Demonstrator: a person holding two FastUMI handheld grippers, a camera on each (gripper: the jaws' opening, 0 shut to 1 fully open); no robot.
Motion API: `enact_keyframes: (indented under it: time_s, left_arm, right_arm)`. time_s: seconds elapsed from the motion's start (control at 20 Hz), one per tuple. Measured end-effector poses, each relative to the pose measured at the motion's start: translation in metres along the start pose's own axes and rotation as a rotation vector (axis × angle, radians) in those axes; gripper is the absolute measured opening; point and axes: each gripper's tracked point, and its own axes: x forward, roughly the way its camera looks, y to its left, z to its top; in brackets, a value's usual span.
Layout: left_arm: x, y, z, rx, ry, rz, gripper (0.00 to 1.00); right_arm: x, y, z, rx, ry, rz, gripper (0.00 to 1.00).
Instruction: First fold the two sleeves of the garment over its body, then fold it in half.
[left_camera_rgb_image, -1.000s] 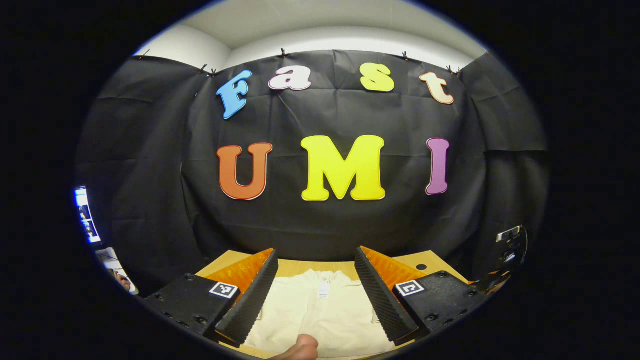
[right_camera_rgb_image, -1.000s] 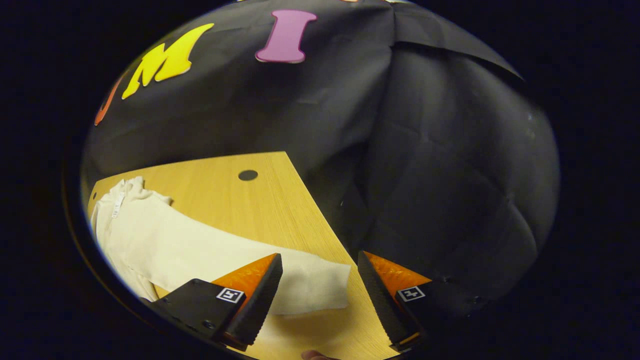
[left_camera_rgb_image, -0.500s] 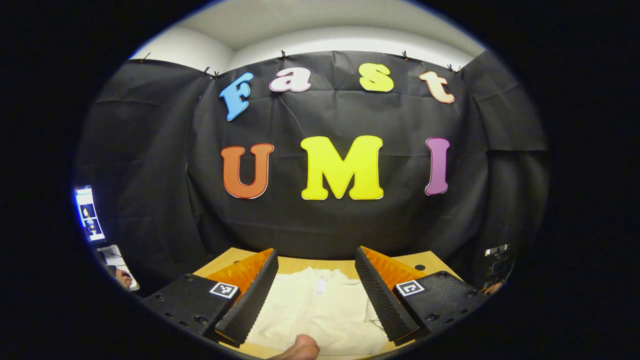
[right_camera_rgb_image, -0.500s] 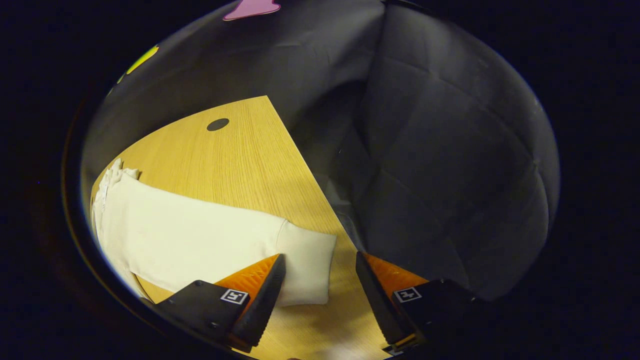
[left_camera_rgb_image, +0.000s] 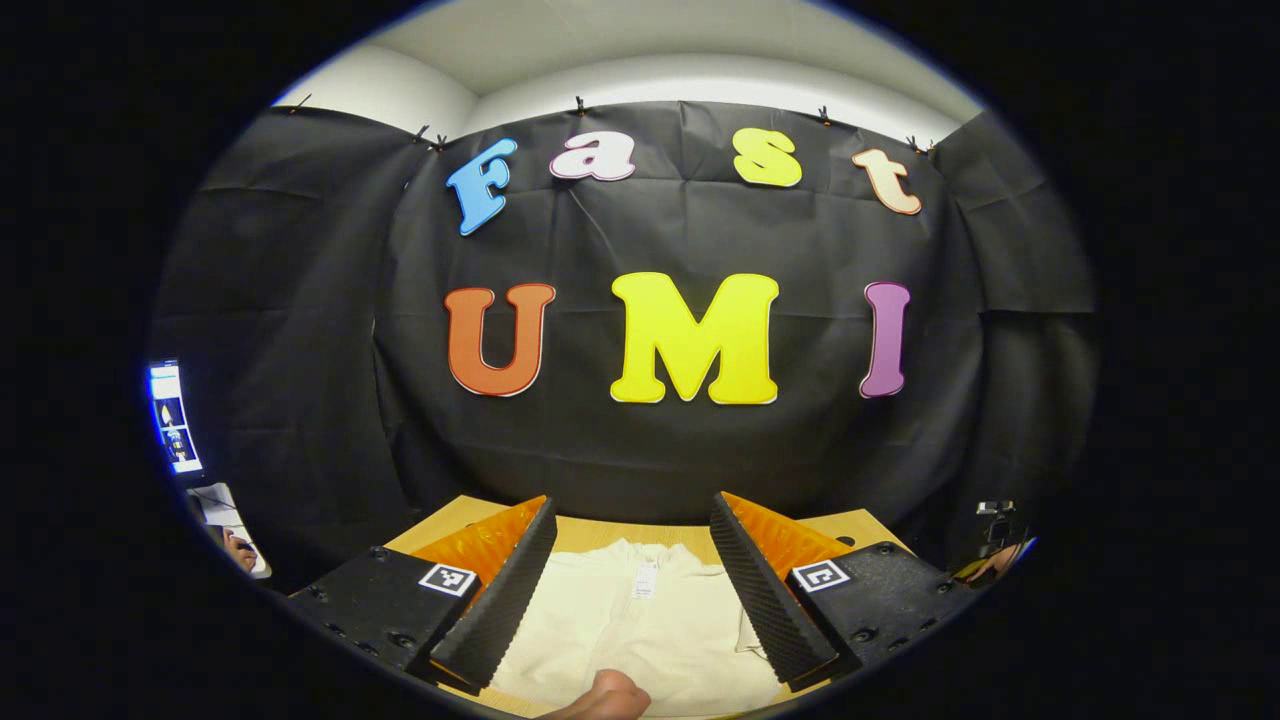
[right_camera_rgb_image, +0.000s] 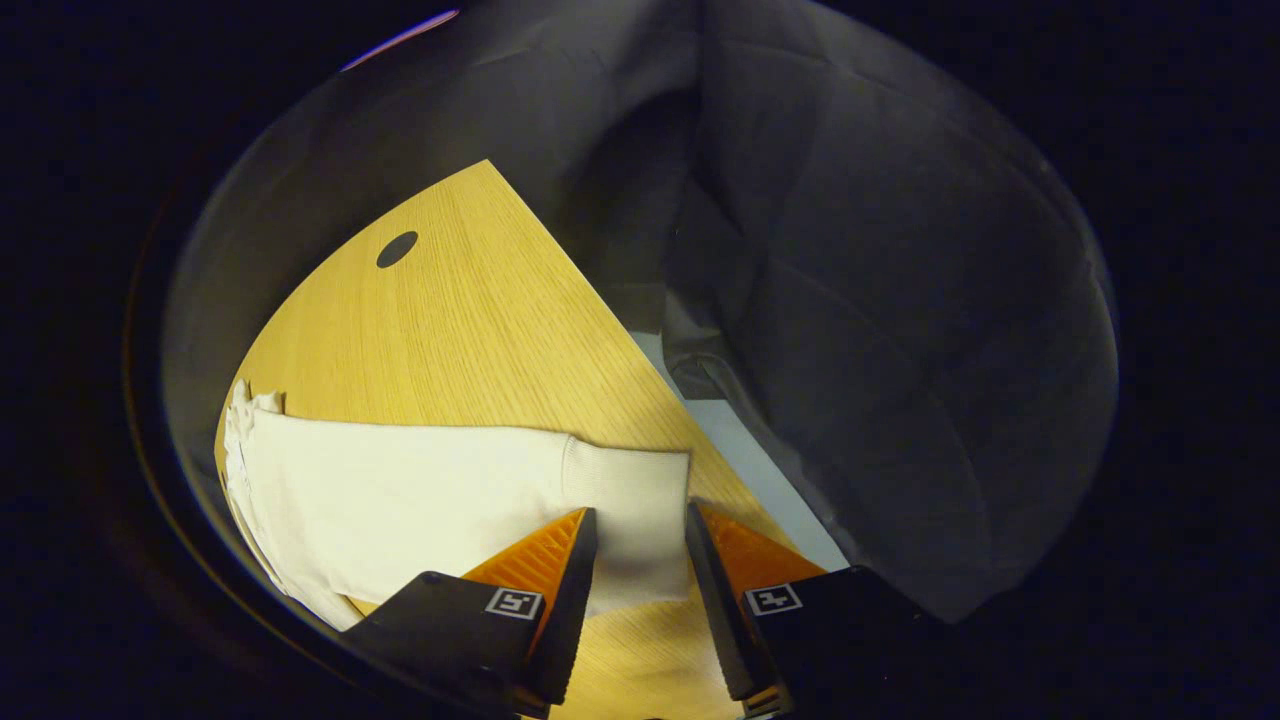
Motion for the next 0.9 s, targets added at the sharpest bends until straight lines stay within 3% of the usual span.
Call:
enact_keyframes:
  time_s: [0.2,0.35,0.45,0.55,0.6,0.9]
  left_arm:
    - [0.009,0.019,-0.008,0.009,0.028,-0.015,0.98]
    - [0.01,0.037,-0.017,0.015,0.054,-0.009,0.98]
    - [0.011,0.048,-0.019,0.025,0.062,-0.001,0.94]
    - [0.012,0.058,-0.018,0.038,0.061,0.009,0.99]
    - [0.012,0.062,-0.017,0.042,0.054,0.01,0.99]
    - [0.015,0.068,-0.022,0.041,0.042,-0.022,0.99]
  right_arm:
    - [0.002,0.002,0.0,0.003,0.023,-0.005,0.6]
    - [0.001,0.015,0.0,0.049,0.039,0.037,0.48]
    - [0.0,0.018,-0.001,0.068,0.048,0.029,0.09]
    - [-0.003,0.014,-0.003,0.032,0.049,0.012,0.08]
    - [-0.006,0.014,0.0,0.019,0.052,0.002,0.01]
    - [-0.029,0.029,0.007,-0.1,-0.018,-0.025,0.01]
